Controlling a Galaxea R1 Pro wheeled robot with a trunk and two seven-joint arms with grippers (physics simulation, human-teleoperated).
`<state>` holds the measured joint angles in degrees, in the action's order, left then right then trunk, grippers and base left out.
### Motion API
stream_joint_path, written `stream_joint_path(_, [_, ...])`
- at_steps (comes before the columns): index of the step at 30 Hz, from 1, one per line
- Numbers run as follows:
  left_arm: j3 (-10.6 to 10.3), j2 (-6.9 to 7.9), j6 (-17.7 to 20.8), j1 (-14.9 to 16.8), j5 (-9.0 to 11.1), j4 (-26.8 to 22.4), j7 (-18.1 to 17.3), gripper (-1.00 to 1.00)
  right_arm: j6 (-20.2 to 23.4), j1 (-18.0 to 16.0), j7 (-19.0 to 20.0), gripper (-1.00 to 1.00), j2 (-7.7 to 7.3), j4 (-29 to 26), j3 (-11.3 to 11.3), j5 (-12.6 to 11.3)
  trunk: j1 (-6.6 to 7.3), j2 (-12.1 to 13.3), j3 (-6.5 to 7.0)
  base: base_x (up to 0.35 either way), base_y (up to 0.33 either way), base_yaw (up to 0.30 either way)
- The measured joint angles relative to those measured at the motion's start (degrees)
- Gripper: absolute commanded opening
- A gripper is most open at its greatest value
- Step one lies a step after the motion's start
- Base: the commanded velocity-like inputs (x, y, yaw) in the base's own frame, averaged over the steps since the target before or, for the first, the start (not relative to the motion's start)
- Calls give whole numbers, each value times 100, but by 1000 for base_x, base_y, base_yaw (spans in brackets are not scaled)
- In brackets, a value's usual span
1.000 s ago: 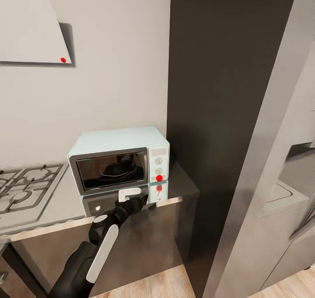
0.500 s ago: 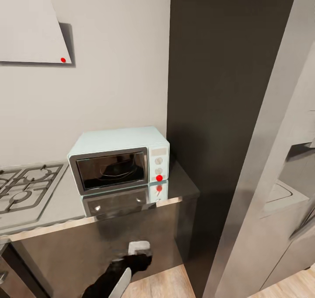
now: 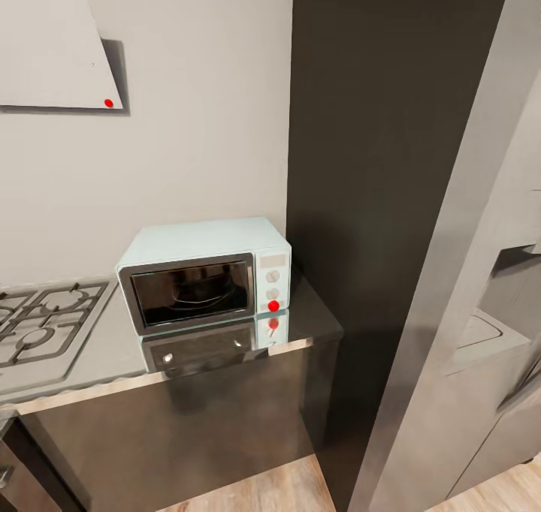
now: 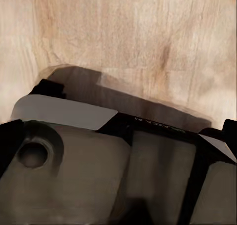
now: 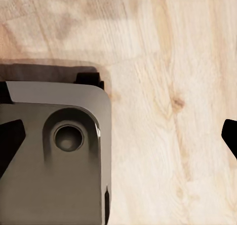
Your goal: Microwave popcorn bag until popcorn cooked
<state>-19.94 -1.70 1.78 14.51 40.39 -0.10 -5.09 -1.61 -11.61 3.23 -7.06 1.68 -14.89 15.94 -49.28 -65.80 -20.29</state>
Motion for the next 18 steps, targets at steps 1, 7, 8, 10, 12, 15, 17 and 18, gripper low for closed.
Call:
stream_joint_path(1, [9,38,-180,-118,39,-7,3,100,1,-1,-1,100,3,1,0,3,0,0,1,0,0,157])
stream_joint_path(7, [7,67,-837,-347,172,-14,24,100,-116,-1,-9,100,-23,-2,0,-10,0,0,2,0,0,258])
stream_joint_path(8, [8,70,-843,-349,172,-14,25,100,-134,-1,-9,100,-31,-2,0,-12,0,0,2,0,0,272])
stream_joint_path(10, [9,69,-848,-350,172,-14,26,100,-154,-1,-7,100,-41,-2,0,-14,0,0,2,0,0,273])
stream_joint_path(12, [4,65,-849,-351,172,-14,29,100,-162,-2,-9,100,-47,-3,5,-9,0,0,2,0,0,273])
stream_joint_path(15, [2,56,-851,-351,172,-14,32,100,-169,-2,-8,100,-51,-5,8,11,0,0,2,0,0,273])
stream_joint_path(17, [1,52,-850,-351,172,-14,28,100,-170,-1,-7,100,-38,-3,14,17,0,0,2,0,0,273])
stream_joint_path(18, [1,51,-850,-351,172,-14,27,100,-171,-1,-8,100,-34,-2,15,18,0,0,2,0,0,273])
